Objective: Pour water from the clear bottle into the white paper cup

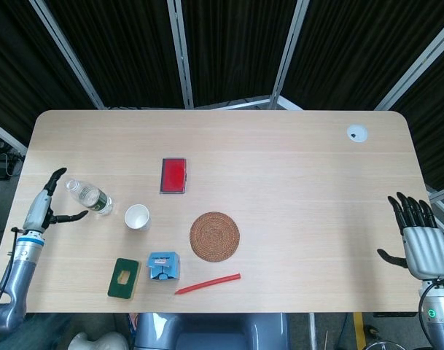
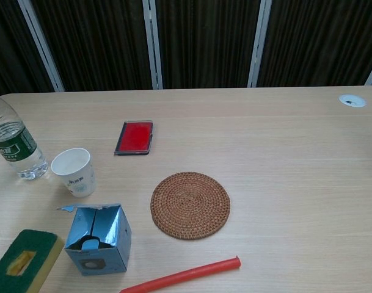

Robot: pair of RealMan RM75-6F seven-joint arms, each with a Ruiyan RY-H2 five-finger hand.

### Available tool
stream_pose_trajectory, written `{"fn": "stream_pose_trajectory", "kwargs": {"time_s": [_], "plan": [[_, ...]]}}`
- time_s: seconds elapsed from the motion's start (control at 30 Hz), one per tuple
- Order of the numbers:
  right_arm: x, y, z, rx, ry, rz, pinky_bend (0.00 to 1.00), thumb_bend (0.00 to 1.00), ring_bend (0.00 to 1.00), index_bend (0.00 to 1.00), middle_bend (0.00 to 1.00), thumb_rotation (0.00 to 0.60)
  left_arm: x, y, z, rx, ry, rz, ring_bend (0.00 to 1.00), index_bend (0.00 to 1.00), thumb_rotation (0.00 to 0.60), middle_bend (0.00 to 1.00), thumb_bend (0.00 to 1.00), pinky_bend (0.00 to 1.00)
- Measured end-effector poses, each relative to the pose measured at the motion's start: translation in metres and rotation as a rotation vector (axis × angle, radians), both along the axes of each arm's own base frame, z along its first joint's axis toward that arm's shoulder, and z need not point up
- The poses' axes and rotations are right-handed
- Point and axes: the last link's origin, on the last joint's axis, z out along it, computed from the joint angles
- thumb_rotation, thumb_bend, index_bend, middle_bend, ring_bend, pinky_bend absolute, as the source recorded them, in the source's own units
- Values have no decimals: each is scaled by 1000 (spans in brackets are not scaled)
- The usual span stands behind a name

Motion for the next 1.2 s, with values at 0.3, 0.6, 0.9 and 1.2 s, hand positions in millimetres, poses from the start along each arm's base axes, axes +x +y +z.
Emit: {"fn": "stream_pose_trajectory", "kwargs": {"time_s": [0.3,0.6,0.9,1.2], "plan": [[-9,-3,2,-15,12,-42,0,0,0,0,0,600,5,22,-19,7,-67,-3,0,0,600,0,0,0],[-14,-4,3,-22,15,-62,0,0,0,0,0,600,10,38,-36,-29,-111,10,35,165,600,115,62,29],[-13,-4,1,-19,21,-62,0,0,0,0,0,600,13,40,-42,-27,-172,17,305,580,600,478,449,301],[-14,-4,1,-19,22,-65,0,0,0,0,0,600,18,40,-39,6,-207,2,348,641,600,526,498,355]]}}
